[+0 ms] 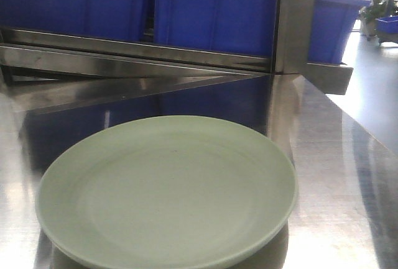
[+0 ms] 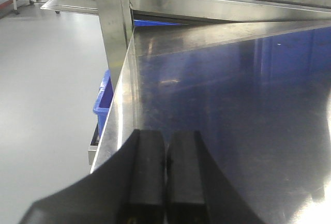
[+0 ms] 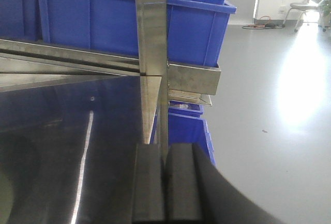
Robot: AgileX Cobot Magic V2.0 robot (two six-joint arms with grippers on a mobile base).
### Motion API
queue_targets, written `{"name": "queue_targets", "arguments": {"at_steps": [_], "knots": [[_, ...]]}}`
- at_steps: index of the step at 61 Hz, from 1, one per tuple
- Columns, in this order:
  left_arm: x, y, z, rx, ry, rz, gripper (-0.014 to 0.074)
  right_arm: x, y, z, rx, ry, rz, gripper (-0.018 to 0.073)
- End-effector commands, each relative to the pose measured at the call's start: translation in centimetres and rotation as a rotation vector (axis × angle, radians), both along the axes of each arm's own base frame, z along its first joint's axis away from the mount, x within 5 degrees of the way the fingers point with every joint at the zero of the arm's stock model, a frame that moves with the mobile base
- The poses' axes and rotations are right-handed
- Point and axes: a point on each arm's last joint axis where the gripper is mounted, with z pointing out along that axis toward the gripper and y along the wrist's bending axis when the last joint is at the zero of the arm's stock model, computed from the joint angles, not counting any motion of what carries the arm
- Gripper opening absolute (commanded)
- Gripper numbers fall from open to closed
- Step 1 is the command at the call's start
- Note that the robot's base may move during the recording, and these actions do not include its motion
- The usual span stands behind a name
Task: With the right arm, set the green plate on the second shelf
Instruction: 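Move the right gripper toward the rim of the pale green plate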
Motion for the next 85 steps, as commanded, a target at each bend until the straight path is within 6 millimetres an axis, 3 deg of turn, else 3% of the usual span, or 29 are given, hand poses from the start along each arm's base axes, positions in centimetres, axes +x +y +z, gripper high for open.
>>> {"name": "queue_targets", "arguments": {"at_steps": [1, 67, 85], "knots": [[0.1, 0.0, -0.5, 0.0, -0.061, 0.002, 0.0124, -0.2, -0.1, 1.1, 0.003, -0.111, -0.009, 0.0055], [0.1, 0.0, -0.5, 0.0, -0.061, 0.002, 0.0124, -0.2, -0.1, 1.2, 0.004, -0.115, -0.009, 0.0055], [0.1, 0.0, -0.5, 0.0, -0.061, 0.002, 0.0124, 0.7, 0.0, 2.8, 0.078, -0.115, -0.011, 0.0055]]}}
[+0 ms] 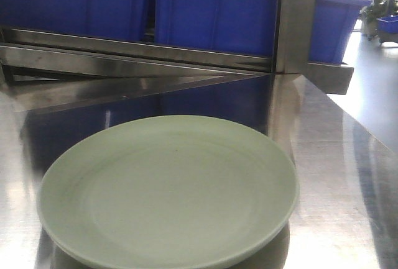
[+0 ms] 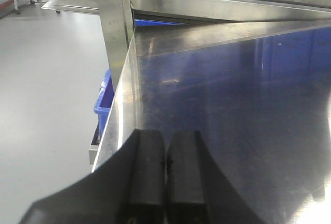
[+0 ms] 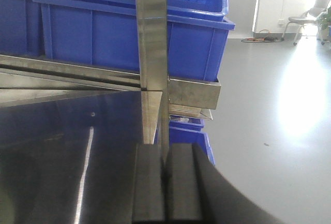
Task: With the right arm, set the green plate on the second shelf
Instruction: 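Move the right gripper toward the rim of the pale green plate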
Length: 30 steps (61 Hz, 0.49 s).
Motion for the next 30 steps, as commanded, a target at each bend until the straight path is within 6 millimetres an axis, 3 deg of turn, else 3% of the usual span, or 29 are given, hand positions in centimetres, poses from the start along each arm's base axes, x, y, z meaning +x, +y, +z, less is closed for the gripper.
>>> {"name": "queue_targets", "arguments": {"at_steps": [1, 12, 30], "knots": [[0.1, 0.0, -0.5, 0.0, -0.061, 0.002, 0.0124, 0.5, 0.0, 2.4, 0.065, -0.07, -0.007, 0.0055], [0.1, 0.0, -0.5, 0.0, -0.061, 0.002, 0.0124, 2.7, 0.2, 3.9, 0.068, 0.045, -0.011, 0.0055], [0.1, 0.0, -0.5, 0.0, -0.061, 0.002, 0.0124, 7.7, 1.0, 10.1, 0.105, 0.151, 0.012, 0.0055]]}}
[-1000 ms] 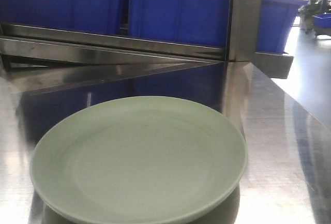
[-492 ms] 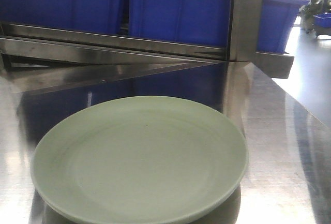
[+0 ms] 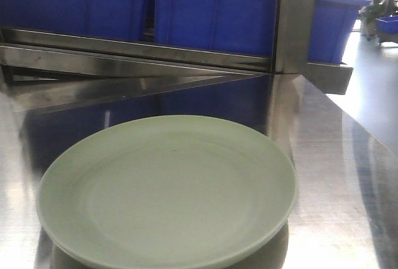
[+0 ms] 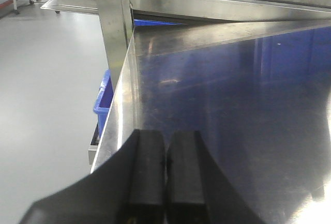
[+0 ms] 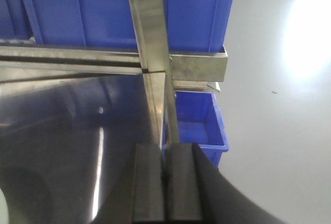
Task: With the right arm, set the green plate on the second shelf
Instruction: 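Move the right gripper toward the rim of the pale green plate, then close the right gripper on the plate rim farthest from the robot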
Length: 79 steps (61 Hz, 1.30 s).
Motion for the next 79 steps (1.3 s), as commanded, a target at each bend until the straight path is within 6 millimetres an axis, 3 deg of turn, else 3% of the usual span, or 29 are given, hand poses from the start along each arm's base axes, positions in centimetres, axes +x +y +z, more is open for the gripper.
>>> {"name": "queue_targets", "arguments": {"at_steps": [1, 13, 24, 28, 35, 40, 61, 79], "knots": [[0.1, 0.0, -0.5, 0.0, -0.061, 0.002, 0.0124, 1.9, 0.5, 3.4, 0.047, -0.041, 0.012, 0.0055], [0.1, 0.0, -0.5, 0.0, -0.061, 0.002, 0.0124, 5.6, 3.2, 4.9, 0.1, 0.239, 0.127, 0.0055], [0.1, 0.0, -0.5, 0.0, -0.061, 0.002, 0.0124, 8.2, 6.7, 4.2, 0.073, 0.391, 0.255, 0.0074], [0.1, 0.0, -0.5, 0.0, -0.061, 0.002, 0.0124, 8.8, 8.1, 3.5, 0.061, 0.429, 0.297, 0.0139], [0.1, 0.0, -0.5, 0.0, -0.061, 0.002, 0.0124, 9.5, 10.0, 2.1, 0.05, 0.5, 0.348, 0.035], [0.1, 0.0, -0.5, 0.0, -0.061, 0.002, 0.0124, 9.8, 10.9, 1.1, 0.045, 0.545, 0.366, 0.0404], [0.1, 0.0, -0.5, 0.0, -0.061, 0.002, 0.0124, 10.4, 13.8, -1.2, 0.048, 0.65, 0.42, 0.0403], [0.1, 0.0, -0.5, 0.0, -0.061, 0.002, 0.0124, 11.2, 14.4, -2.5, 0.032, 0.694, 0.416, 0.0403]]}}
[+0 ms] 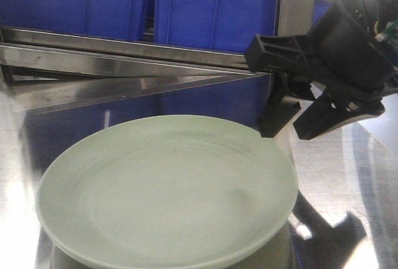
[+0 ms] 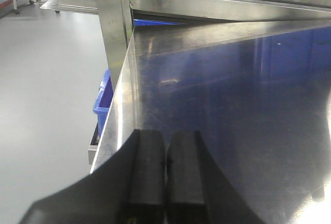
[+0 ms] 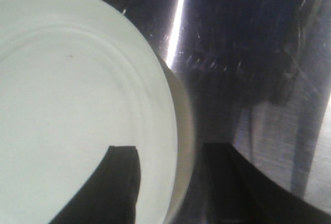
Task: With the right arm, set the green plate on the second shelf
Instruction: 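Close the right gripper on the plate rim farthest from the robot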
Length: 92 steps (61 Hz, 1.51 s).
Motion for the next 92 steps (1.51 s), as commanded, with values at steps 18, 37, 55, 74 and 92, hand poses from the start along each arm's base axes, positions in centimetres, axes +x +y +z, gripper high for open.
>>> {"name": "queue_targets", "arguments": {"at_steps": [18, 37, 55, 74, 92], "knots": [[0.1, 0.0, -0.5, 0.0, -0.061, 0.002, 0.0124, 1.1, 0.6, 0.8, 0.039, -0.058, -0.019, 0.0403], [0.1, 0.0, -0.5, 0.0, -0.061, 0.002, 0.0124, 1.5, 0.9, -0.4, 0.017, -0.024, -0.019, 0.0403], [0.1, 0.0, -0.5, 0.0, -0.061, 0.002, 0.0124, 1.8, 1.0, -0.5, 0.03, -0.035, -0.033, 0.0403], [0.1, 0.0, -0.5, 0.0, -0.061, 0.002, 0.0124, 1.9, 1.1, -0.7, 0.034, -0.033, -0.04, 0.0403], [0.1, 0.0, -0.5, 0.0, -0.061, 0.002, 0.0124, 2.0, 1.1, -0.7, 0.037, -0.039, -0.042, 0.0403]]}}
